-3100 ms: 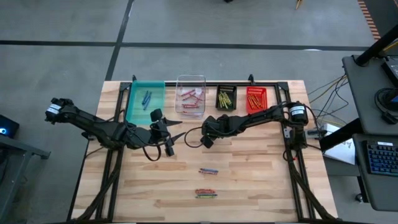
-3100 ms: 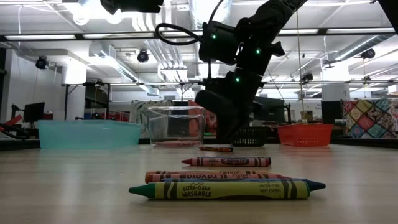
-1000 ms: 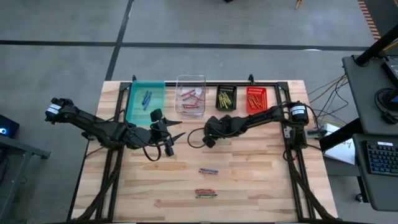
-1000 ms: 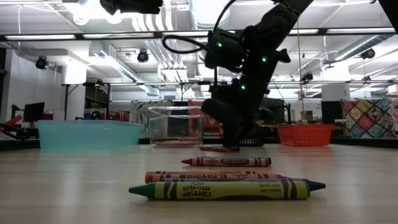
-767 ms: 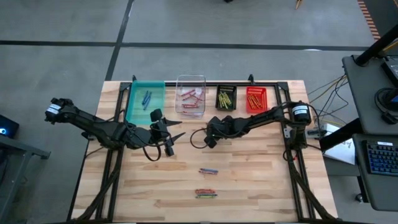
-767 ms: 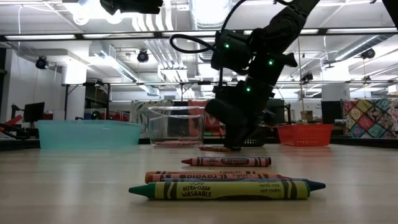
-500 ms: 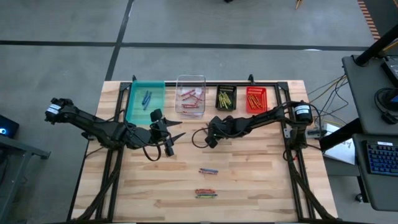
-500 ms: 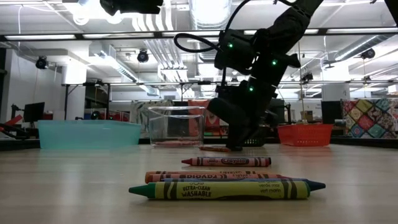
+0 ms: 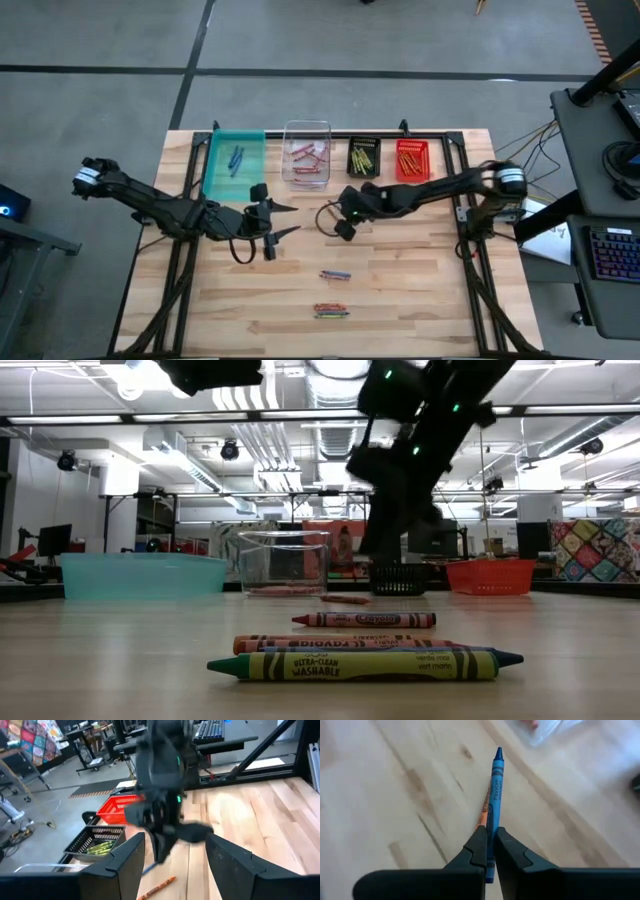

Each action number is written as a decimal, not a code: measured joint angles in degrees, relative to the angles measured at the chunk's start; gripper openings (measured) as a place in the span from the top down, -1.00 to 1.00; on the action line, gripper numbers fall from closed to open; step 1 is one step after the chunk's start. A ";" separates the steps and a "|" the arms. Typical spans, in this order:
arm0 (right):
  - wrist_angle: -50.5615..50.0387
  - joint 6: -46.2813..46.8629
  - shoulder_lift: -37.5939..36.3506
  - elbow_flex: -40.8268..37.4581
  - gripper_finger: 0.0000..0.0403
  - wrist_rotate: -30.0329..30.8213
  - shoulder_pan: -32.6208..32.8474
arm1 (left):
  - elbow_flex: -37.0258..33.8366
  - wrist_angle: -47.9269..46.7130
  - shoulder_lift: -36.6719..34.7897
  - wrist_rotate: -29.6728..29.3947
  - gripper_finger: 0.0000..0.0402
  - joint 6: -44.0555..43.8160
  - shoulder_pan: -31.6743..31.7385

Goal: Sort crayons
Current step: Put the blue crayon into the green transparent bin

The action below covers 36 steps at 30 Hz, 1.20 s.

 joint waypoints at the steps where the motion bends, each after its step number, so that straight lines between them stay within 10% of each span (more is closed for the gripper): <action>1: -0.43 -0.37 -1.55 -0.37 0.94 0.09 0.49 | -0.94 1.46 0.00 0.66 0.04 0.69 0.01; 9: 13.55 -8.23 -13.17 -6.79 0.95 -0.39 6.13 | -10.18 23.60 0.00 15.15 0.04 9.08 -0.04; 22: 80.84 -26.44 -8.97 -22.20 0.95 -12.61 9.12 | -17.45 46.96 0.89 14.91 0.04 11.07 1.29; 36: 80.94 -35.89 -0.71 -11.97 0.95 -18.56 8.99 | -10.72 47.92 9.99 17.68 0.04 11.27 2.05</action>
